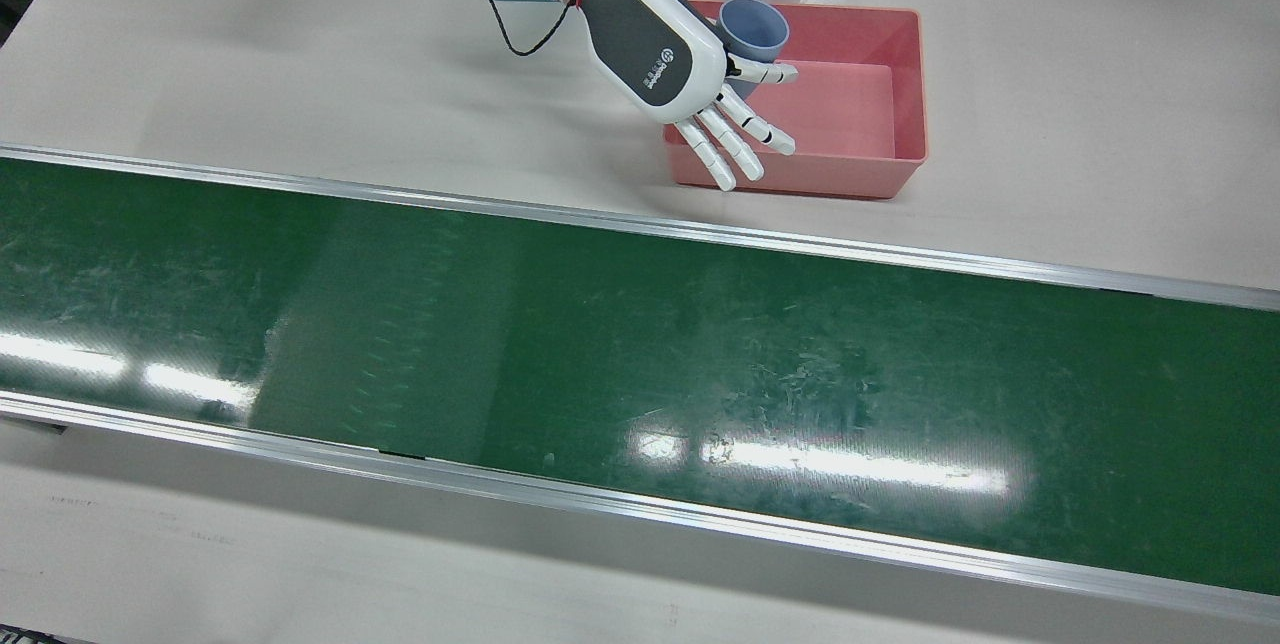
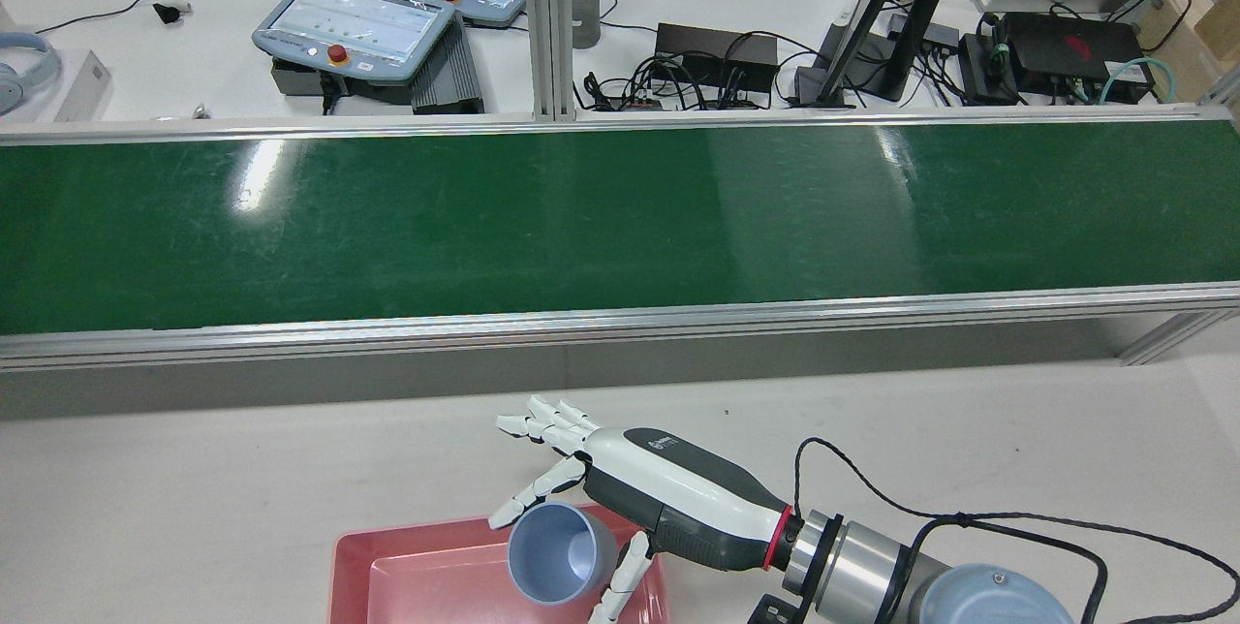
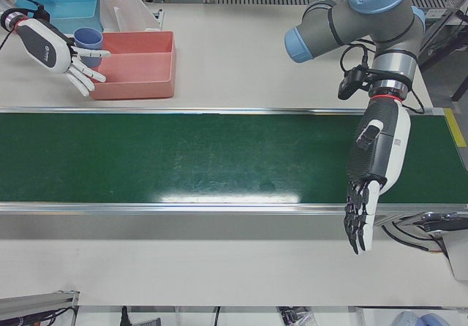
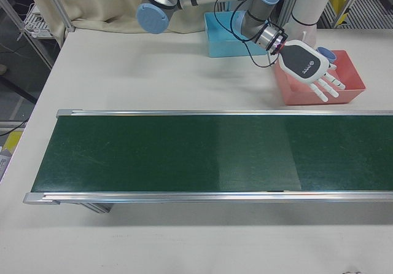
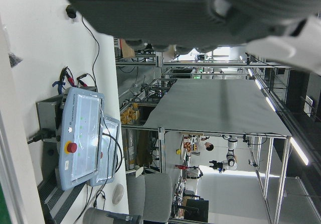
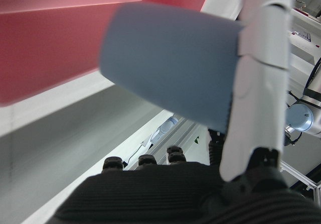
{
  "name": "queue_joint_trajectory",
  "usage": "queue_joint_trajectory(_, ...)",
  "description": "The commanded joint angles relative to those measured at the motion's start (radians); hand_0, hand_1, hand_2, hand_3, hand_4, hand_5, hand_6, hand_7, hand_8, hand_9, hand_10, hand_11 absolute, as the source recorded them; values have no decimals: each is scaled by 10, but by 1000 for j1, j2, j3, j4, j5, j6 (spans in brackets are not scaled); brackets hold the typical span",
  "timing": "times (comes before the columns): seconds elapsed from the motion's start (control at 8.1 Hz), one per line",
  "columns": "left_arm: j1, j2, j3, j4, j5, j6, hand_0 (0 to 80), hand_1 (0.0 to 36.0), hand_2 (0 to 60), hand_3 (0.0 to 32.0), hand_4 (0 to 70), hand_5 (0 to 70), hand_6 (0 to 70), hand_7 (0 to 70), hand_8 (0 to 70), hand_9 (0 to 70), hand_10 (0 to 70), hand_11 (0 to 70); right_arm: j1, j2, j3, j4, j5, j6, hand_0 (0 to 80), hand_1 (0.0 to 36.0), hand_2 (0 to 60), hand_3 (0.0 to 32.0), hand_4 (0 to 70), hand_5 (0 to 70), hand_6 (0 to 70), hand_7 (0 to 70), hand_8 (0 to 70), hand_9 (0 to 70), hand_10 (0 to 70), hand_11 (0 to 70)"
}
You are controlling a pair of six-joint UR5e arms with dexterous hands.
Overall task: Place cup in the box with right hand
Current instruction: 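Open the right hand to release the cup into the tray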
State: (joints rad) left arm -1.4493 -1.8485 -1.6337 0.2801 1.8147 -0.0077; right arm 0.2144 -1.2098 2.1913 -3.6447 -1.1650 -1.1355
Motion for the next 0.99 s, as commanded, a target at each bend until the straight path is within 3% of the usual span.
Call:
queue_joint_trajectory(0.0,0,0,0,1,0,0,0,0,0,0,0,0,0,0,0,0,0,0,-1,6,2,1,4,0,613,82,0,0,86,54,11,0,0,0,0,0)
queue_joint_trajectory(0.12,0,0,0,1,0,0,0,0,0,0,0,0,0,0,0,0,0,0,0,6,2,1,4,0,599,106,0,0,71,55,14,0,0,0,0,0)
queue_joint_trajectory(0.25,0,0,0,1,0,0,0,0,0,0,0,0,0,0,0,0,0,0,0,4,13,1,4,5,605,98,0,0,92,55,19,0,0,0,0,2)
queue_joint_trajectory(0.37,0,0,0,1,0,0,0,0,0,0,0,0,0,0,0,0,0,0,16,4,56,0,5,8,584,129,0,0,64,56,21,8,0,0,0,4)
queue_joint_trajectory(0.49,0,0,0,1,0,0,0,0,0,0,0,0,0,0,0,0,0,0,63,3,103,-2,7,8,600,116,0,0,90,57,25,21,0,0,0,8)
queue_joint_trajectory(0.62,0,0,0,1,0,0,0,0,0,0,0,0,0,0,0,0,0,0,139,0,138,-5,8,14,759,360,378,0,91,125,61,107,26,52,28,84)
queue_joint_trajectory(0.74,0,0,0,1,0,0,0,0,0,0,0,0,0,0,0,0,0,0,185,0,149,-3,30,86,800,360,68,0,170,149,77,151,49,86,42,110)
queue_joint_trajectory(0.86,0,0,0,1,0,0,0,0,0,0,0,0,0,0,0,0,0,0,241,-13,148,-3,53,228,800,304,0,0,209,127,85,220,62,118,46,108)
